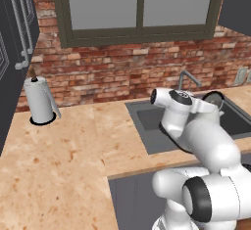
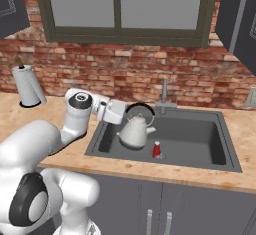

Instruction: Open the cabinet, pick the kettle from the cabinet, and place it in the sink.

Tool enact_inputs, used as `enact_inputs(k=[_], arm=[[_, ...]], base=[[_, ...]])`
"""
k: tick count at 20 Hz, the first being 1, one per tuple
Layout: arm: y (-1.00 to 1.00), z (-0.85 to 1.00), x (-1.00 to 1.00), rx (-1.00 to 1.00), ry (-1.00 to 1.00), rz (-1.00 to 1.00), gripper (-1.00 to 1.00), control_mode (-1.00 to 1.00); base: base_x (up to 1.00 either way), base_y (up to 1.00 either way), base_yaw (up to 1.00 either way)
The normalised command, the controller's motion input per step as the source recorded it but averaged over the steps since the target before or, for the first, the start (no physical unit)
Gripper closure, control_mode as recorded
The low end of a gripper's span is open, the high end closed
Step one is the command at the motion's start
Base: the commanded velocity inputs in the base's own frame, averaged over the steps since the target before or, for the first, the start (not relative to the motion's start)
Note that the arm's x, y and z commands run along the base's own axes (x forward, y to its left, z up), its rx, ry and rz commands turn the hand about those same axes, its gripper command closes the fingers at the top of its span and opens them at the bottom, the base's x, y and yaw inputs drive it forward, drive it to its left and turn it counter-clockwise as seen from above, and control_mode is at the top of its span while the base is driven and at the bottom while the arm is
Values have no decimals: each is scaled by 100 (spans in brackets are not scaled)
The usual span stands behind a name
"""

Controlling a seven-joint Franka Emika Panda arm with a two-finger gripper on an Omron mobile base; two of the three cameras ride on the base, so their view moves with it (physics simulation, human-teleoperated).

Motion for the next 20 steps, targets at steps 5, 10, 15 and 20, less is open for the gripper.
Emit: enact_inputs(k=[5, 10, 15, 20], arm=[[-28, -15, 12, 0, 0, 0, 100, -100], [-29, -12, 4, 0, 0, 0, 100, -100], [-30, -13, 2, 0, 0, 0, 100, -100], [-28, -10, 7, -1, 0, 0, 100, -100]], base=[[0, 0, 0], [0, 0, 0], [0, 0, 0], [0, 0, 0]])
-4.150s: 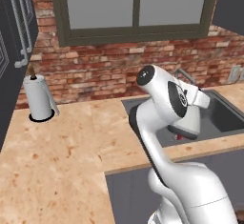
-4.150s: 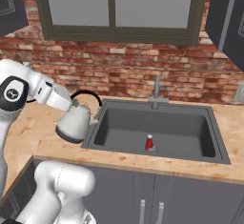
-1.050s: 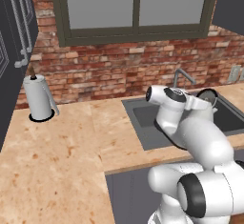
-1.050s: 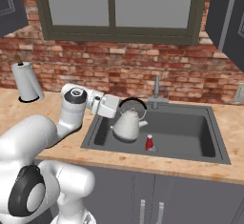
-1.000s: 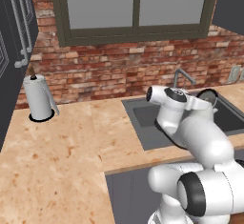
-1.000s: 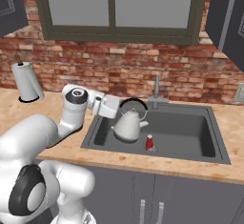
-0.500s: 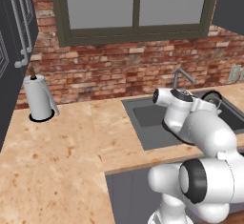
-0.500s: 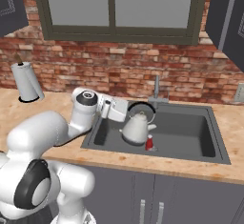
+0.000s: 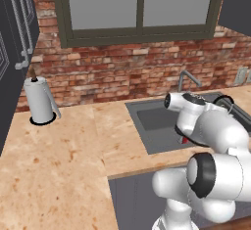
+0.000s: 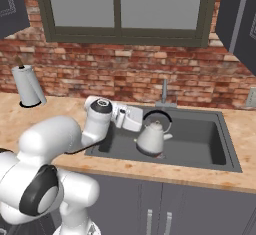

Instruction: Open the cabinet, pick the kettle from the cabinet, and place it in the sink.

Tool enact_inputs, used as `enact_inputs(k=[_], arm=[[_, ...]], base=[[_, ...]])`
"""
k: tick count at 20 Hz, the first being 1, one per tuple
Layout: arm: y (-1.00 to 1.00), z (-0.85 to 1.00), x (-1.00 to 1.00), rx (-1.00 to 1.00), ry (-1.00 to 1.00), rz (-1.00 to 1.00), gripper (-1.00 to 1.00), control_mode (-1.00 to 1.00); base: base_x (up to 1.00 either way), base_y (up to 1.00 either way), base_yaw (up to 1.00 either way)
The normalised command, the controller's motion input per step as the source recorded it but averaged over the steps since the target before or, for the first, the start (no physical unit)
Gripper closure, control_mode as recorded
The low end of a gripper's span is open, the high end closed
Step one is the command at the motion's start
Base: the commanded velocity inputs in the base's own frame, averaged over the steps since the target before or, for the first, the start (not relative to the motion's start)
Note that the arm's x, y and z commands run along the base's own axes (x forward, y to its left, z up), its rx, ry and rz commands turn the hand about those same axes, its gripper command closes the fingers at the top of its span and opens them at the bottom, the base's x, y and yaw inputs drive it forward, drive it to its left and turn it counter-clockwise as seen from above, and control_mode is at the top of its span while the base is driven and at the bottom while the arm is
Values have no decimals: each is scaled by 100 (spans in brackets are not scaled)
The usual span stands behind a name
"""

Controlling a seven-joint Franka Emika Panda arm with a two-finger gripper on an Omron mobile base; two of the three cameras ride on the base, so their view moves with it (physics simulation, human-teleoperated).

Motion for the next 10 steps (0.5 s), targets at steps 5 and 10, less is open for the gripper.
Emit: enact_inputs(k=[5, 10], arm=[[-24, -9, 10, -3, 0, 0, 100, -100], [-18, -10, 11, -4, 0, 0, 100, -100]], base=[[0, 0, 0], [0, 0, 0]])
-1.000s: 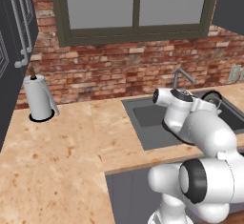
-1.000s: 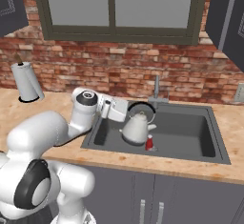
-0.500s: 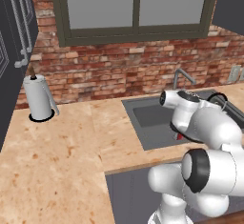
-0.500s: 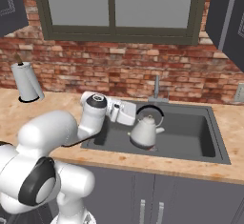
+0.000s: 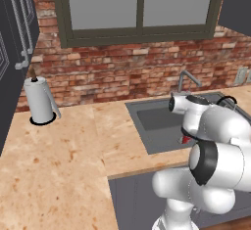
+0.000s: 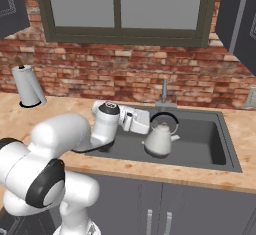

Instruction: Open the cabinet, pick the kettle from the cabinet, and place it in the sink.

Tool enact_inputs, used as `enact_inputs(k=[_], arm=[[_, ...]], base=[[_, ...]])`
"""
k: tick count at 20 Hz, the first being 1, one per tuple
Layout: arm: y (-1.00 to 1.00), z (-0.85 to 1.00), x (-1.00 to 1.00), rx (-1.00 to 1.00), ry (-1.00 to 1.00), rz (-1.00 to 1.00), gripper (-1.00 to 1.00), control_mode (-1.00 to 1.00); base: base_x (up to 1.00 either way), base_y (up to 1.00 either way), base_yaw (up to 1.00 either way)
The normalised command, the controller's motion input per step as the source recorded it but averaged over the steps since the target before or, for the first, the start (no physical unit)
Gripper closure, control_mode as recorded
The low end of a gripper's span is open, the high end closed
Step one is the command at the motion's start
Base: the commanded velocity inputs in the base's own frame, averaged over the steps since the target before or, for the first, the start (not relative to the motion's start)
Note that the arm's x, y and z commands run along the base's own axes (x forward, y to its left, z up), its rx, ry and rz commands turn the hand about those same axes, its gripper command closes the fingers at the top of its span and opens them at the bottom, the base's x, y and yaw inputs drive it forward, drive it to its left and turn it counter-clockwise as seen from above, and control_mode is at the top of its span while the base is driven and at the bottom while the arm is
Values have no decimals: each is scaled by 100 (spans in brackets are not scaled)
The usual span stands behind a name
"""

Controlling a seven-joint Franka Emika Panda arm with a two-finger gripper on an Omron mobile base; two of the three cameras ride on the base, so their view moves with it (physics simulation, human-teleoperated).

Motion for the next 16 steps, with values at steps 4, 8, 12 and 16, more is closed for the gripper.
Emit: enact_inputs(k=[4, 8, 12, 16], arm=[[-14, -12, 15, -2, 0, 0, 100, -100], [-2, -8, 21, -1, 0, 0, 100, -100], [-2, -7, 21, 0, 0, 0, 100, -100], [-2, -8, 19, 0, 0, 0, 100, -100]], base=[[0, 0, 0], [0, 0, 0], [0, 0, 0], [0, 0, 0]])
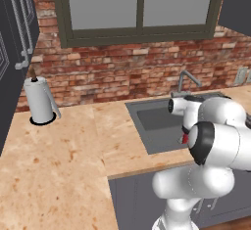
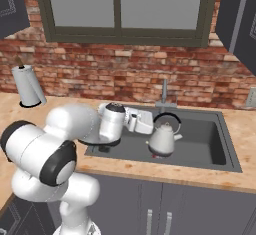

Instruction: Open the cabinet, pick the kettle from the cabinet, and place it in the sink.

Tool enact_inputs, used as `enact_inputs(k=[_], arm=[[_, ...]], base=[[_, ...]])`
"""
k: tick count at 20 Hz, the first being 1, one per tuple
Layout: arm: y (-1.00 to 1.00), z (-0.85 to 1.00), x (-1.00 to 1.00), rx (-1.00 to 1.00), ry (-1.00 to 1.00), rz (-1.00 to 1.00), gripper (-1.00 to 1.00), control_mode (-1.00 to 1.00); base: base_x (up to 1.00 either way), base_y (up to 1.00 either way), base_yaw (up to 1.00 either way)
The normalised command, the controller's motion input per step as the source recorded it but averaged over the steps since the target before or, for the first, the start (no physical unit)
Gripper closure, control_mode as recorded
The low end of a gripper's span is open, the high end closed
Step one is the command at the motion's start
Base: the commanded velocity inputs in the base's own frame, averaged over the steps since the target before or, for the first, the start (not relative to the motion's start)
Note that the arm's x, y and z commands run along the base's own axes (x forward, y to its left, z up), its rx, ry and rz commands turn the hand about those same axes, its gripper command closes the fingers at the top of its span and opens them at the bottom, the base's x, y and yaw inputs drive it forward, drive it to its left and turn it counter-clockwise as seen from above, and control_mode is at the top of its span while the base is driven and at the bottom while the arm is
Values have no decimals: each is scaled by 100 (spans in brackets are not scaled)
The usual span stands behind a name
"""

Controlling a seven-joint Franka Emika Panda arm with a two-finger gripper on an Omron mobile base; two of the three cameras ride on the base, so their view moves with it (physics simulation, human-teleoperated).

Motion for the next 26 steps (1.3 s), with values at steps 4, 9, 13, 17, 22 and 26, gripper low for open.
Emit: enact_inputs(k=[4, 9, 13, 17, 22, 26], arm=[[-13, -2, 24, 0, 0, 0, 100, -100], [-23, -4, 14, 4, 0, 0, 100, -100], [-23, -7, 8, 7, 0, 0, 100, -100], [-14, -15, 3, 10, 0, 0, 100, -100], [-14, -11, 11, 5, 0, 0, 100, -100], [-18, -7, 11, 0, -2, 1, 100, -100]], base=[[0, 0, 0], [0, 0, 0], [0, 0, 0], [0, 0, 0], [0, 0, 0], [0, 0, 0]])
